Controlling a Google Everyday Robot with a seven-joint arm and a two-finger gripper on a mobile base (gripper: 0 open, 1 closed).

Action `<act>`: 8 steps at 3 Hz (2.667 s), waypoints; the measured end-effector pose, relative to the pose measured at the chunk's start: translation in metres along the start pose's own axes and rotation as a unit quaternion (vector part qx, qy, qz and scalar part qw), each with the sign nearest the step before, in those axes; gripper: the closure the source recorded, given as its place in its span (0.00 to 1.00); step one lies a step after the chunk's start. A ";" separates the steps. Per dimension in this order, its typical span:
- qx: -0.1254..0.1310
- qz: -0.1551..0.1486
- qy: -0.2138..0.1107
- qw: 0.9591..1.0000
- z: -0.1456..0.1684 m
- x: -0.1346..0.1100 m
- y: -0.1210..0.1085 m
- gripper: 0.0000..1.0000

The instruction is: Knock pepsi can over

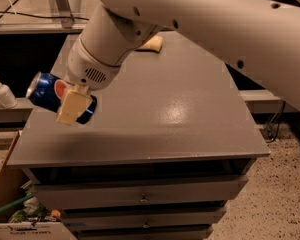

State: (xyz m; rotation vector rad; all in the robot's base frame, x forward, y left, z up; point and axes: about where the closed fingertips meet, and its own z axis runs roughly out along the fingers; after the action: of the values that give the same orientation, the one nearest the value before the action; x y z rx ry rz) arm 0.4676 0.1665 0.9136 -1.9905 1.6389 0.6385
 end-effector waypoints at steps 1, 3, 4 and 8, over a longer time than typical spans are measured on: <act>-0.016 0.004 0.117 0.993 0.000 0.036 0.005 1.00; -0.012 0.015 0.275 0.961 -0.020 0.090 0.008 1.00; 0.004 0.019 0.317 0.948 -0.032 0.106 0.008 1.00; 0.008 0.029 0.368 0.930 -0.036 0.165 -0.009 1.00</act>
Offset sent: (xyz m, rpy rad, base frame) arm 0.0121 -0.0982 -0.0444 -0.6436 -0.0663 -0.0526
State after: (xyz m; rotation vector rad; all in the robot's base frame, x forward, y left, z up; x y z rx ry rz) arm 0.5073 0.0200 0.8381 -2.3313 2.0944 -0.1510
